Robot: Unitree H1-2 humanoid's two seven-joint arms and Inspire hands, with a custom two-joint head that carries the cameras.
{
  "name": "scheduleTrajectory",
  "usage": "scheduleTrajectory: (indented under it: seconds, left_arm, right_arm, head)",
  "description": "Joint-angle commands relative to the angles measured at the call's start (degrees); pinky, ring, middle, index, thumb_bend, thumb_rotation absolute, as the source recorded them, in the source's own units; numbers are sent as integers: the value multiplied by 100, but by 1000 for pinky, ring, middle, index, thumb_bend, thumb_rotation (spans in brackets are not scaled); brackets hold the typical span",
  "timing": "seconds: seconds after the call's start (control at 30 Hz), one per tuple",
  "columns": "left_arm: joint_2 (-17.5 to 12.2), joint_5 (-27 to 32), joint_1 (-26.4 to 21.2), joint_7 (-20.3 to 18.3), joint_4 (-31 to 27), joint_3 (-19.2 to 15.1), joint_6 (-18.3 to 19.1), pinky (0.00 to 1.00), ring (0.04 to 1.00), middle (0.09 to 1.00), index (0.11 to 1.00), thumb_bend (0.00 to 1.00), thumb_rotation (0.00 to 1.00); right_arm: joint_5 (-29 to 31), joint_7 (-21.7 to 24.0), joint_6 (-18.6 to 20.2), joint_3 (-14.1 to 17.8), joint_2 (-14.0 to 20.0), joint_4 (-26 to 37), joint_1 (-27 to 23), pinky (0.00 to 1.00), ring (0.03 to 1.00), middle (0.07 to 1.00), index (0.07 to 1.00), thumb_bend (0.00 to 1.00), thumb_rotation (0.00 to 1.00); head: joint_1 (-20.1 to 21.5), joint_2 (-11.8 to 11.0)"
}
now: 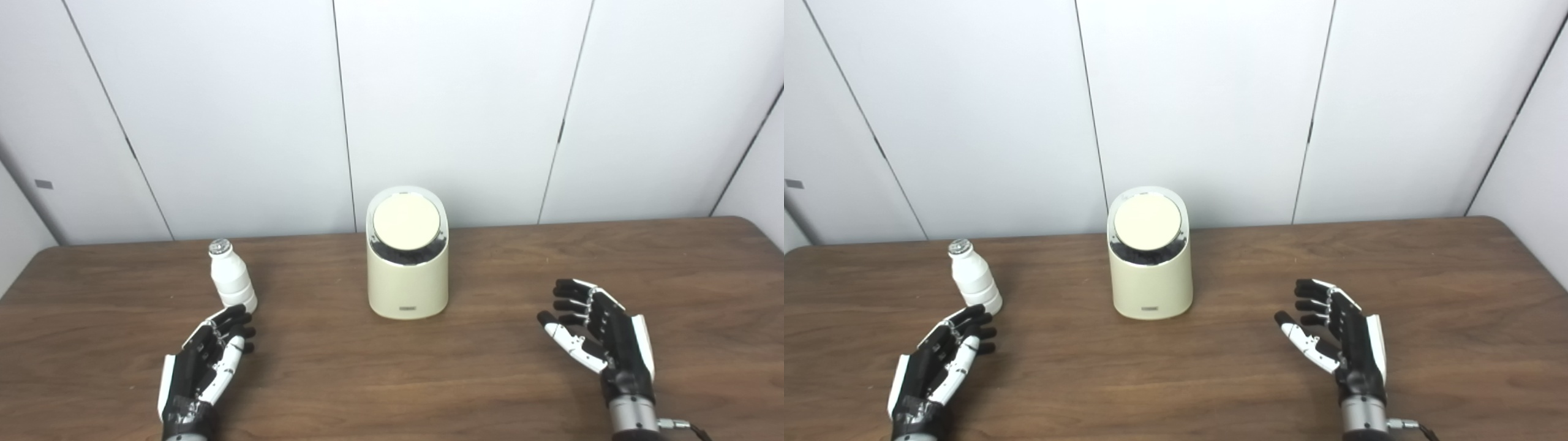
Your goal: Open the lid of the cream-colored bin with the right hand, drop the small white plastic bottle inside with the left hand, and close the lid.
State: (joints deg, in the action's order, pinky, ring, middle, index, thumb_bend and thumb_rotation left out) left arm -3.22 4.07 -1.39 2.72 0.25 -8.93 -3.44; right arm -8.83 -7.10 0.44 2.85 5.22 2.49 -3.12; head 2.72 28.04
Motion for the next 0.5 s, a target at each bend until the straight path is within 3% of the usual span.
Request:
scheduleTrajectory:
  seconds: [0.0, 0.13, 0.47]
  left_arm:
    - [93, -40, 36, 31, 253, 68, -182, 643, 701, 739, 736, 287, 319]
    - [104, -49, 31, 44, 253, 71, -162, 647, 696, 736, 734, 293, 328]
    - [129, -50, -8, 49, 310, 81, -194, 632, 696, 736, 731, 280, 301]
  right_arm:
    - [77, 376, 227, -119, 196, 476, -232, 710, 813, 842, 833, 635, 636]
    - [-110, 584, 551, -230, 361, 815, -483, 768, 890, 915, 904, 848, 850]
    - [-413, 592, 909, -280, 487, 866, -1177, 855, 942, 958, 950, 887, 900]
  head:
    - [3, 3]
    - [8, -8]
    - [12, -40]
